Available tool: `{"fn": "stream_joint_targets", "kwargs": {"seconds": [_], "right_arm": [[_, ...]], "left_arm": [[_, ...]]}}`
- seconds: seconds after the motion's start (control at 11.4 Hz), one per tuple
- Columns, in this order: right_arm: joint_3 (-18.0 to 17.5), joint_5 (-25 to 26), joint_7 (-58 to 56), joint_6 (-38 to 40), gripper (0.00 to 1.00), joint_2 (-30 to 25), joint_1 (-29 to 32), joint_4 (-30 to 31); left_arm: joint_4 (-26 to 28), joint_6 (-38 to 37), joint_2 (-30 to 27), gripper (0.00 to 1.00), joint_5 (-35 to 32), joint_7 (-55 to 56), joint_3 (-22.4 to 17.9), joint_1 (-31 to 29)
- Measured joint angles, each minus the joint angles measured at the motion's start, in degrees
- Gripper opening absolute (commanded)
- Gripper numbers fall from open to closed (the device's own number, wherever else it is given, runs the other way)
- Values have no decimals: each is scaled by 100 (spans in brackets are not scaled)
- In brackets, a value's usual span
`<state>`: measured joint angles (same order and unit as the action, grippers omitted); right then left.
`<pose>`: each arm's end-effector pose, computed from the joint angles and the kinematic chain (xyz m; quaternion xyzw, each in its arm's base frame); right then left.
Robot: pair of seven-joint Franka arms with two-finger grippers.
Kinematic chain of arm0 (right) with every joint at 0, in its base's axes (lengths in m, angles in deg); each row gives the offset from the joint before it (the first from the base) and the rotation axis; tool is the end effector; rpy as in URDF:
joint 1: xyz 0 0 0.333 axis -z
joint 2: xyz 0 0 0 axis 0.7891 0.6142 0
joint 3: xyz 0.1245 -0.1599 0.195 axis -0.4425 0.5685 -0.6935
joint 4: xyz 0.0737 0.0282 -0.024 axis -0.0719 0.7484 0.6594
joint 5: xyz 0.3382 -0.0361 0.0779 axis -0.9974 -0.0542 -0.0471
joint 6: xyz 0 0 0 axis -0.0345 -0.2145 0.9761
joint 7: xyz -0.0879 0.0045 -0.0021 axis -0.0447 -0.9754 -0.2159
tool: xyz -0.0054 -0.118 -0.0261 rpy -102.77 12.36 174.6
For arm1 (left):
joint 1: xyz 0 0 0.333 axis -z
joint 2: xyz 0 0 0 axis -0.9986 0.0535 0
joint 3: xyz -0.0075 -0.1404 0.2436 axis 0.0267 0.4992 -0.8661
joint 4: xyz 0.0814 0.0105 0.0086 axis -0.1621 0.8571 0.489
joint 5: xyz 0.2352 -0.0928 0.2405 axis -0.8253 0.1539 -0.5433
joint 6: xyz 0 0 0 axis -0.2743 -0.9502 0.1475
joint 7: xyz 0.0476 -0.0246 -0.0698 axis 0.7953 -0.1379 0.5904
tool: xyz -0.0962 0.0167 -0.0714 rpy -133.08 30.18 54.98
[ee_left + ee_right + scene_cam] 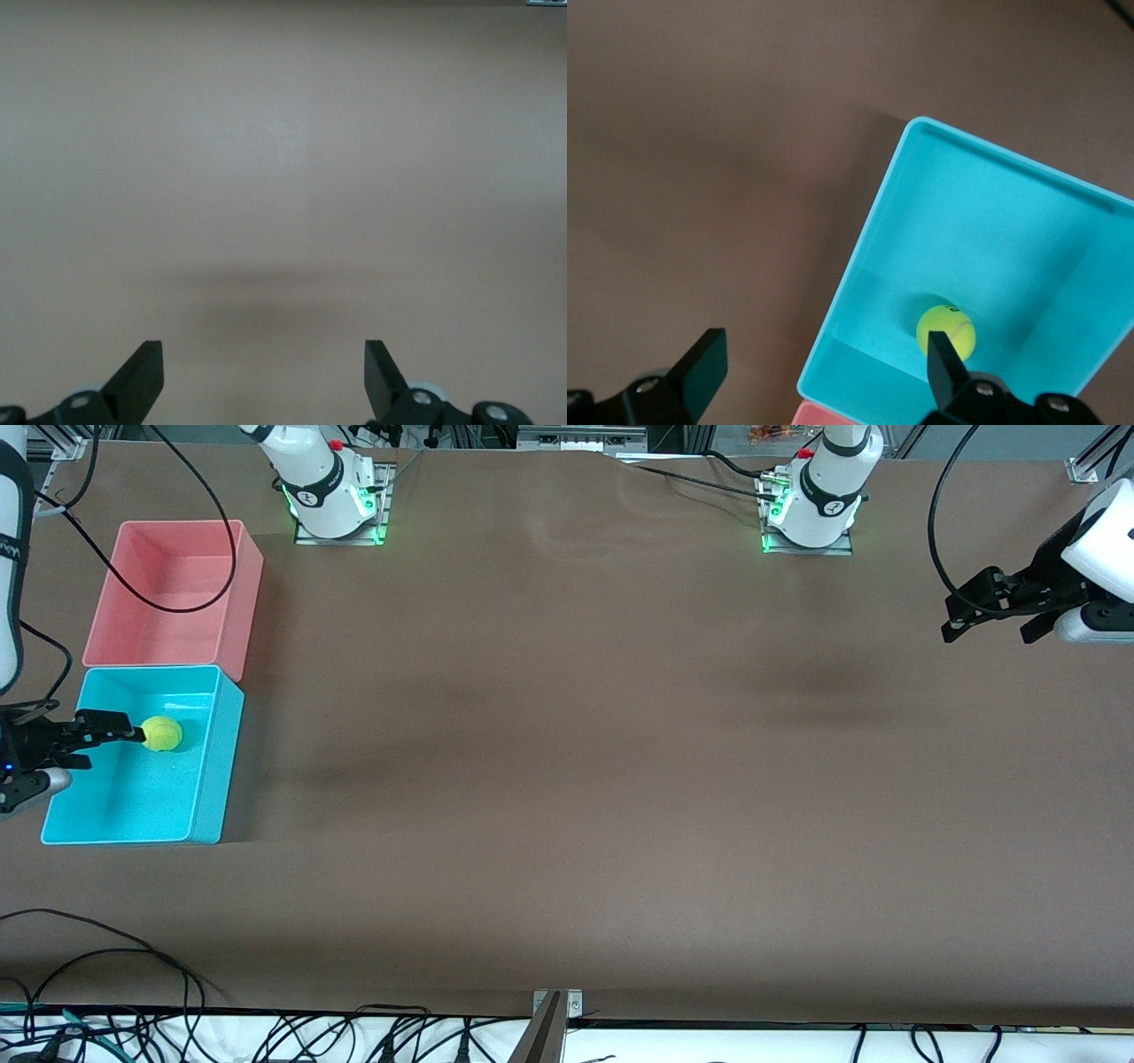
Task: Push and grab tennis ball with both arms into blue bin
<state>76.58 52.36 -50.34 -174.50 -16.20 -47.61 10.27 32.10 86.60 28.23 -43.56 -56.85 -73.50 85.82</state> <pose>0.6072 -0.1208 0.4005 -0.9718 -0.2063 0.0857 0.0757 0.5004 -0.0350 0.5883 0.9997 0.0151 0.0098 0.0186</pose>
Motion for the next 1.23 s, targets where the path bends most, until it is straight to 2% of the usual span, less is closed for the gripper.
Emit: {"fn": "stream_joint_targets", "kwargs": {"seconds": [0.26, 0.62, 0.7, 0.88, 1.23], "right_arm": [[-13, -1, 487, 304, 100, -209, -169, -283], [-19, -3, 1429, 582, 100, -594, -455, -302], [-20, 2, 1951, 656, 100, -724, -537, -301], [-35, 145, 2699, 732, 100, -1031, -604, -237], [-38, 409, 3178, 820, 100, -1678, -601, 237]], "left_arm": [[0, -5, 0, 100, 0, 0, -9, -17], [0, -104, 3, 100, 0, 4, -37, -194], [0, -105, 4, 100, 0, 4, -36, -193], [0, -110, 6, 100, 0, 4, -35, -193], [0, -115, 9, 100, 0, 4, -34, -193]]}}
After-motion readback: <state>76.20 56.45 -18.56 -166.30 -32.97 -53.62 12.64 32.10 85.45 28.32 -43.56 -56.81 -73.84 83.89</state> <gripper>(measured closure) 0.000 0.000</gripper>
